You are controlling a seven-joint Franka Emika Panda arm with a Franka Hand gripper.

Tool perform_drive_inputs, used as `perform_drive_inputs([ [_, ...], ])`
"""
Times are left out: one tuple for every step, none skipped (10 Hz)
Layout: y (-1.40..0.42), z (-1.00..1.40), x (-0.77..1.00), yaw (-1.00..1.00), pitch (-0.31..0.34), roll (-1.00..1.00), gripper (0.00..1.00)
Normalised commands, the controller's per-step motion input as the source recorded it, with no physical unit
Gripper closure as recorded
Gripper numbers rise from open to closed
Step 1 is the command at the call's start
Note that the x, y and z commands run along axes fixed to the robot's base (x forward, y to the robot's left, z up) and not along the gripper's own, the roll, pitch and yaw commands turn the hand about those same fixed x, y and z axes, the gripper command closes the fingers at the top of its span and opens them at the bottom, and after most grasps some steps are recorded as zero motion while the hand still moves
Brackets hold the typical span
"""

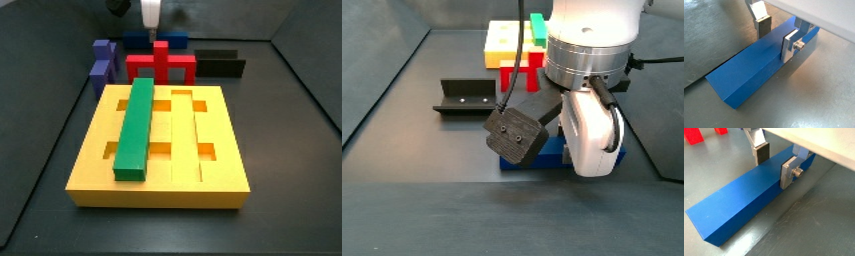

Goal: Pick up the blue object. Move up. Move to above the board. Insert the blue object.
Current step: Pick up the blue object, then move up.

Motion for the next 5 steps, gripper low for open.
perform_drive_inputs([
  [0.0,0.0,0.0,0.0,0.0,0.0,1.0],
  [0.0,0.0,0.0,0.0,0.0,0.0,1.0],
  [0.0,0.83,0.0,0.0,0.0,0.0,1.0],
  [-0.1,0.78,-0.03,-0.05,0.058,-0.04,1.0],
  [-0.08,0.64,-0.05,-0.05,0.086,-0.02,1.0],
])
